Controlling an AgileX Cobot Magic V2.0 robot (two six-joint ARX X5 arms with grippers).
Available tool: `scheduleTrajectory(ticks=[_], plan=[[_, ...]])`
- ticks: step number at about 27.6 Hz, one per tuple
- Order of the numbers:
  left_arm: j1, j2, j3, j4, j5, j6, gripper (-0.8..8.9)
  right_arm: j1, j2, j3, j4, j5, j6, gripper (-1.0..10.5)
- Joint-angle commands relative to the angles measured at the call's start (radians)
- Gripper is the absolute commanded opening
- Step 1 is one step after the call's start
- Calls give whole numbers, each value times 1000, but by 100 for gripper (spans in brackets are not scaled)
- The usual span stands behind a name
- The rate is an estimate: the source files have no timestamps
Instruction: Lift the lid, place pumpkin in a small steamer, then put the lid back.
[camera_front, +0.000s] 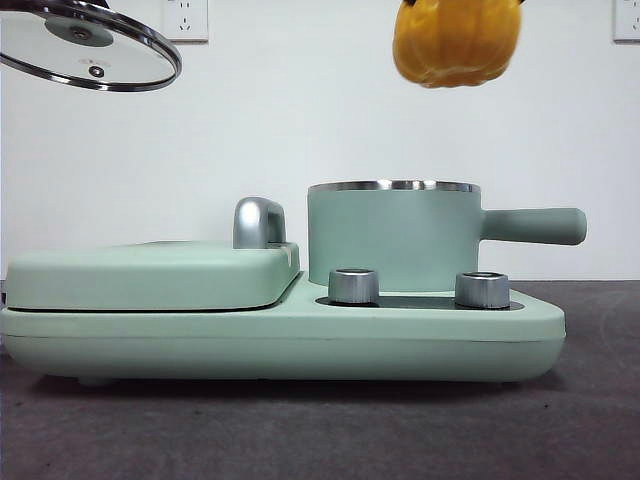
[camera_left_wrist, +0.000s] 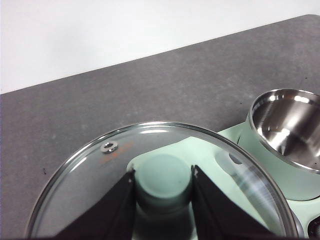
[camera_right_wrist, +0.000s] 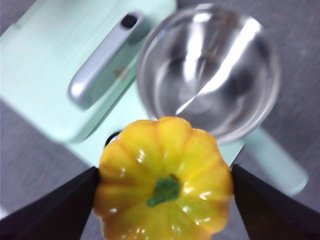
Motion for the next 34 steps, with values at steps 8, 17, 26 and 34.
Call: scheduleTrajectory(ticks=[8,17,26,34], plan=[[-1,0,15,32,3,7,11,-51,204,105,153,-1,-128,360],[-1,0,15,32,3,7,11,-63,330,105,331,-1,-156,360],[-1,0,15,32,3,7,11,-75,384,99,338,-1,-158,360],[-1,0,15,33,3,7,11,-115,390,0,398,-25,-158,360]])
